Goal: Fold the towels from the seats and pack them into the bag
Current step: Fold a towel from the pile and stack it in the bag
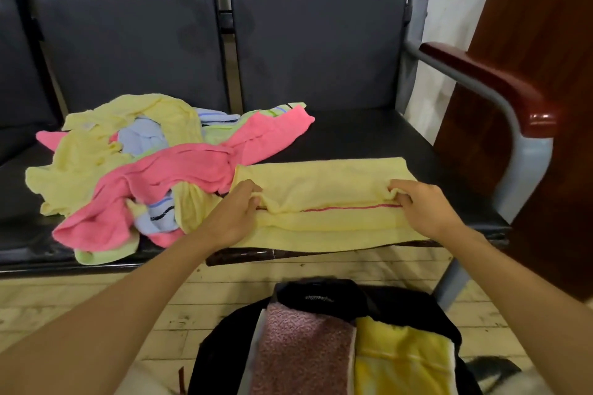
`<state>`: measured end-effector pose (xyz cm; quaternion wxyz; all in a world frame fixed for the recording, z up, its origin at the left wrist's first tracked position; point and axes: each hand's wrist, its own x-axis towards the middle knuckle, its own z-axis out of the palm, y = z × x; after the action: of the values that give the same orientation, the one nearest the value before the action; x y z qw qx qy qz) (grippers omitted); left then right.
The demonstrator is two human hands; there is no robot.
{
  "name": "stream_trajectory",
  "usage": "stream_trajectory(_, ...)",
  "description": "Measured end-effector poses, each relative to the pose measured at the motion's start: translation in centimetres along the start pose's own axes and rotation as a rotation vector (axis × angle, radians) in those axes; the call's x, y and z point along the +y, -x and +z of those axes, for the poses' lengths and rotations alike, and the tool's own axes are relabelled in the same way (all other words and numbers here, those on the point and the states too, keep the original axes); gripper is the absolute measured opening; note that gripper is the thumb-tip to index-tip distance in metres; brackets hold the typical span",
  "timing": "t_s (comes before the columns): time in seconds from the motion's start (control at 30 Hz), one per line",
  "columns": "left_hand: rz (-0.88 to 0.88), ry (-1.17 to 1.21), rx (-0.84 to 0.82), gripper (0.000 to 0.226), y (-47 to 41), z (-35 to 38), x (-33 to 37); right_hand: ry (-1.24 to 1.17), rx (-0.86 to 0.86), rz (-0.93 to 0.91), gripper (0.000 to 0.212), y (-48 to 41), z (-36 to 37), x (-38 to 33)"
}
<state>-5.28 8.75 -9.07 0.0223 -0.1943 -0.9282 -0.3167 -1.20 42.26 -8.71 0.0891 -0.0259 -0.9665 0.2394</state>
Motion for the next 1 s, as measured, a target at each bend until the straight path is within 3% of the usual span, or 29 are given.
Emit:
stream_trajectory(0.2, 0.029, 0.07, 0.174, 0.01, 0.6, -2.1, 0.7, -0.155, 0.328, -0.011, 0.029, 0.0, -1.7, -1.9)
stream_trajectory(0.3, 0.031, 0.084, 0.204, 0.011, 1.7, -3.3, 1.2, -0.157, 0.399, -0.084, 0.029, 0.7, -3.0, -1.8)
stream_trajectory(0.43, 0.045, 0.072, 0.173, 0.01, 3.2, -4.4, 1.1, -0.09, 0.323, -0.135, 0.029, 2.6, -3.7, -1.4)
stream_trajectory(0.53, 0.019, 0.007, 0.03, 0.014, 4.2, -4.5, 0.9, -0.03, 0.252, -0.166, 0.03, 4.1, -4.1, -0.7)
stream_trajectory(0.67, -0.095, -0.174, -0.179, 0.022, 4.4, -4.1, 0.5, 0.108, -0.046, -0.078, 0.029, 5.5, -3.9, -0.4)
stream_trajectory(0.77, -0.163, -0.187, -0.15, 0.024, 4.1, -3.7, 0.6, 0.14, -0.191, -0.005, 0.035, 6.0, -3.4, -0.9)
stream_trajectory(0.9, -0.221, -0.117, -0.002, 0.042, 3.5, -2.9, 1.1, 0.052, -0.124, 0.041, 0.039, 5.7, -3.0, -0.8)
stream_trajectory(1.0, -0.288, -0.118, 0.05, 0.014, 2.7, -2.6, 1.2, 0.067, 0.055, 0.073, 0.029, 4.9, -2.4, -0.1)
